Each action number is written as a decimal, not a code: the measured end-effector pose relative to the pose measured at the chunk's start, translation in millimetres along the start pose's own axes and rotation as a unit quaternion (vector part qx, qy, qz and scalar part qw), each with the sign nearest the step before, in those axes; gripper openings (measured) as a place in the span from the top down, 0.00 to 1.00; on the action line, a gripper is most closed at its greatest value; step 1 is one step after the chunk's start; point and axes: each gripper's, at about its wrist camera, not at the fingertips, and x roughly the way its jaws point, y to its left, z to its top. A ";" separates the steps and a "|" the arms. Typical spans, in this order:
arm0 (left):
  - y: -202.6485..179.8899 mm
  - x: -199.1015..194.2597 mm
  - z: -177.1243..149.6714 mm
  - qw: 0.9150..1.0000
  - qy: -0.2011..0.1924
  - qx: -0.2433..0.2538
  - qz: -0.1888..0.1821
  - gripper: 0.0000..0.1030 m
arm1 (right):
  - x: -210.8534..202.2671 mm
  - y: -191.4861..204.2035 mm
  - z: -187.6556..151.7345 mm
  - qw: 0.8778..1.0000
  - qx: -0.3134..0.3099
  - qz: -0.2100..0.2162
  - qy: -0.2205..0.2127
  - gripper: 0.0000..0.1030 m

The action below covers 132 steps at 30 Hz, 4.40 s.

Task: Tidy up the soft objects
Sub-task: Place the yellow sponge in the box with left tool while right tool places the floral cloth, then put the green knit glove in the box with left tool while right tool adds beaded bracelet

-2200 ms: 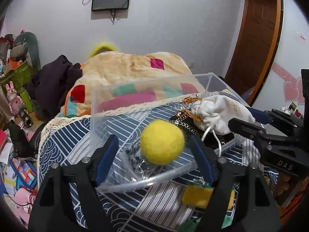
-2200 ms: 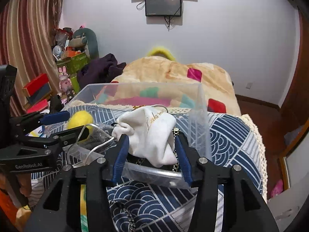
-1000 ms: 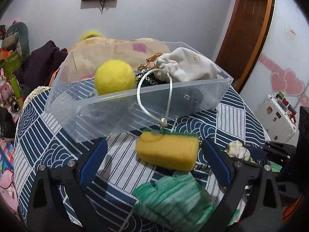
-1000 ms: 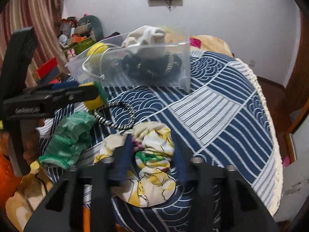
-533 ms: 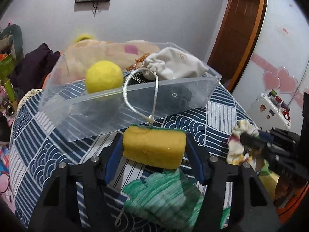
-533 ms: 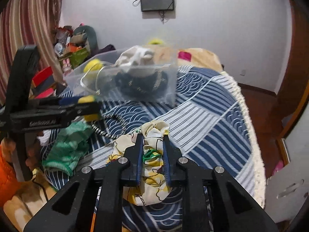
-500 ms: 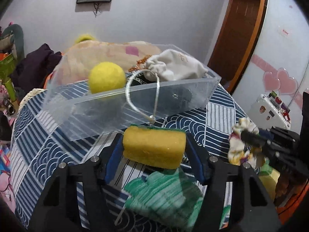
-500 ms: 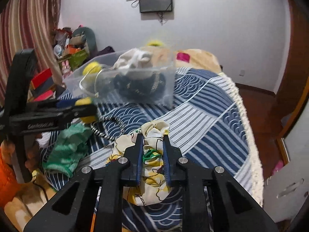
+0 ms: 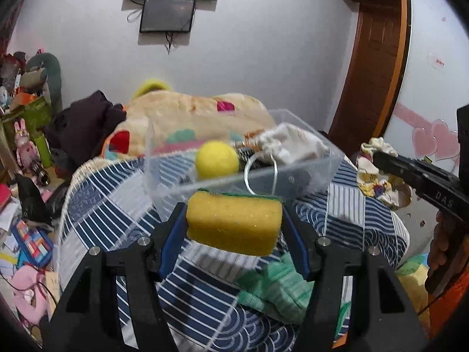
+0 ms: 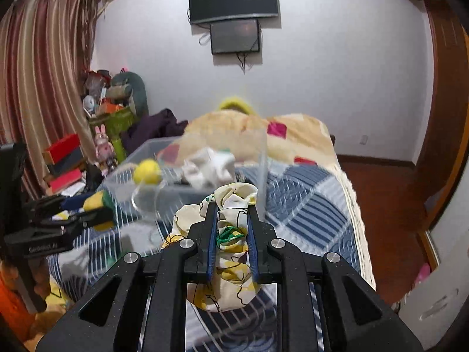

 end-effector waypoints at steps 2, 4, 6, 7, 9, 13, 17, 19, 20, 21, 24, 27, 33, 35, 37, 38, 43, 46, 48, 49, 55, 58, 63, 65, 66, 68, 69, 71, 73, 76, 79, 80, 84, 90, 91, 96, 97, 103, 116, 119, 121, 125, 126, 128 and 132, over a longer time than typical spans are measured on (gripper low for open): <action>4.1 -2.0 9.6 1.000 -0.010 0.003 0.006 0.39 | 3.8 2.9 9.2 1.000 -0.003 0.005 -0.011 0.84; 8.8 -1.8 18.5 1.000 -0.017 0.004 0.009 0.39 | 8.9 8.1 20.2 1.000 -0.010 0.009 -0.022 0.84; 14.4 0.9 26.1 1.000 -0.023 0.005 0.019 0.39 | 15.2 14.2 30.4 0.999 -0.019 0.010 -0.029 0.84; 18.0 4.1 30.3 0.999 -0.023 0.007 0.025 0.39 | 17.1 18.1 32.9 0.999 -0.023 0.012 -0.032 0.84; 25.3 11.3 35.8 0.999 -0.018 0.007 0.033 0.39 | 24.7 24.2 39.4 0.999 -0.031 0.012 -0.034 0.84; 40.6 34.5 41.4 0.999 0.009 0.002 0.040 0.39 | 51.8 37.1 46.3 0.999 -0.049 0.011 -0.017 0.84; 41.2 50.1 40.6 0.999 0.022 0.009 0.038 0.39 | 82.5 47.4 42.8 0.998 -0.064 0.017 0.019 0.84; 37.7 56.4 41.1 0.999 0.023 0.016 0.041 0.39 | 99.8 50.4 38.0 0.996 -0.068 0.029 0.043 0.84; 36.4 59.1 41.0 0.999 0.025 0.018 0.041 0.39 | 105.2 52.2 35.7 0.996 -0.071 0.028 0.052 0.84; 35.8 62.2 41.1 0.999 0.026 0.018 0.039 0.39 | 111.0 54.6 32.6 0.995 -0.078 0.027 0.061 0.84; 36.3 72.7 41.0 0.998 0.034 0.014 0.048 0.39 | 121.5 57.9 25.3 0.992 -0.092 0.027 0.081 0.84; 36.8 78.5 41.1 0.998 0.039 0.009 0.046 0.38 | 123.5 58.1 21.4 0.991 -0.100 0.027 0.089 0.84; 30.2 75.9 40.8 0.998 0.042 0.017 0.047 0.28 | 114.3 50.1 25.8 0.992 -0.087 0.030 0.083 0.71; 29.2 71.8 40.6 0.998 0.038 0.018 0.046 0.23 | 104.9 47.7 25.8 0.994 -0.082 0.031 0.069 0.64; 27.7 64.7 40.3 0.998 0.033 0.016 0.050 0.20 | 96.7 45.1 26.9 0.995 -0.079 0.032 0.055 0.63; 27.5 61.1 40.0 0.998 0.031 0.015 0.050 0.18 | 92.8 44.9 27.4 0.995 -0.077 0.033 0.052 0.63; 26.0 38.1 39.4 0.999 0.018 0.003 0.038 0.17 | 64.9 41.5 30.0 0.997 -0.069 0.038 0.027 0.59; 25.4 23.3 35.7 0.999 0.012 -0.001 0.034 0.08 | 46.3 41.6 26.5 0.997 -0.073 0.038 0.014 0.49; 24.6 15.1 29.8 1.000 0.011 -0.004 0.028 0.06 | 36.7 41.5 20.4 0.996 -0.078 0.036 0.011 0.44; 23.2 12.0 25.5 1.000 0.016 -0.004 0.025 0.06 | 34.4 41.0 17.6 0.996 -0.080 0.037 0.012 0.43; 13.1 11.5 -2.3 0.998 0.052 -0.003 0.018 0.06 | 29.9 35.3 -9.4 0.996 -0.075 0.016 0.037 0.42; 6.7 17.3 -15.6 0.997 0.071 -0.017 -0.001 0.06 | 33.2 30.1 -23.7 0.996 -0.056 0.021 0.059 0.42; -8.1 26.1 -33.6 0.995 0.097 -0.025 -0.023 0.06 | 40.3 27.6 -45.8 0.993 -0.035 0.049 0.099 0.42; -14.0 29.5 -40.5 0.994 0.102 -0.017 -0.024 0.06 | 44.1 27.7 -51.1 0.992 -0.026 0.061 0.110 0.42; -16.6 31.4 -44.0 0.994 0.104 -0.012 -0.023 0.06 | 46.8 27.4 -52.2 0.991 -0.022 0.063 0.115 0.42; -21.4 35.9 -52.3 0.993 0.112 -0.006 -0.021 0.06 | 50.7 26.5 -54.1 0.991 -0.014 0.061 0.118 0.45; -22.6 38.1 -55.2 0.993 0.116 -0.006 -0.023 0.06 | 52.7 26.5 -54.3 0.990 -0.012 0.064 0.122 0.45; -24.8 40.6 -61.5 0.992 0.120 -0.010 -0.031 0.09 | 54.0 29.6 -57.7 0.989 -0.011 0.069 0.128 0.45; -25.9 43.8 -64.9 0.991 0.124 -0.016 -0.041 0.15 | 57.2 32.8 -62.1 0.988 -0.016 0.071 0.137 0.47; -23.9 43.2 -66.5 0.992 0.113 -0.024 -0.045 0.20 | 64.6 34.1 -70.0 0.985 -0.017 0.078 0.155 0.52; -20.1 39.0 -66.3 0.992 0.108 -0.028 -0.060 0.34 | 65.3 37.4 -72.7 0.986 -0.036 0.066 0.150 0.59; -19.8 38.9 -66.1 0.992 0.107 -0.030 -0.066 0.40 | 64.8 38.0 -72.9 0.986 -0.040 0.067 0.149 0.68; -17.1 38.1 -63.8 0.992 0.104 -0.034 -0.069 0.51 | 63.7 32.5 -74.3 0.986 -0.033 0.071 0.145 0.82; -15.3 32.7 -58.7 0.993 0.094 -0.031 -0.070 0.69 | 52.0 25.7 -73.5 0.987 -0.019 0.083 0.134 0.88; -14.8 30.3 -56.9 0.993 0.089 -0.030 -0.070 0.69 | 49.8 25.6 -72.5 0.988 -0.020 0.083 0.130 0.89; -16.5 16.1 -47.8 0.996 0.063 -0.016 -0.062 0.71 | 35.8 24.1 -63.2 0.991 -0.018 0.077 0.104 0.89; -16.3 12.3 -46.0 0.996 0.057 -0.012 -0.060 0.71 | 32.1 23.7 -59.9 0.992 -0.016 0.075 0.097 0.89; -12.5 -6.6 -25.6 0.999 0.018 -0.003 -0.048 0.71 | 12.7 22.9 -40.8 0.996 -0.016 0.069 0.055 0.89; 7.9 -16.8 48.5 0.997 -0.076 -0.002 0.001 0.71 | 12.0 16.0 6.0 0.998 -0.010 0.059 -0.016 0.89; 11.6 -7.7 62.7 0.996 -0.084 -0.005 0.010 0.71 | 19.1 11.3 16.4 0.998 -0.007 0.057 -0.022 0.89; 12.9 2.0 70.0 0.996 -0.084 -0.010 0.009 0.71 | 26.3 8.9 23.0 0.998 -0.001 0.057 -0.022 0.89; 7.7 23.4 77.2 0.995 -0.091 -0.005 0.029 0.71 | 48.9 9.5 30.9 0.998 0.007 0.058 -0.006 0.89; 6.5 32.4 78.3 0.996 -0.087 -0.003 0.032 0.71 | 57.2 10.4 31.8 0.998 0.009 0.059 0.001 0.89; 3.5 44.8 77.0 0.997 -0.074 -0.003 0.032 0.71 | 70.2 10.6 31.3 0.998 0.012 0.066 0.016 0.89; -0.3 72.4 71.0 0.998 -0.046 0.009 0.039 0.71 | 94.4 10.5 23.8 0.997 0.016 0.064 0.049 0.89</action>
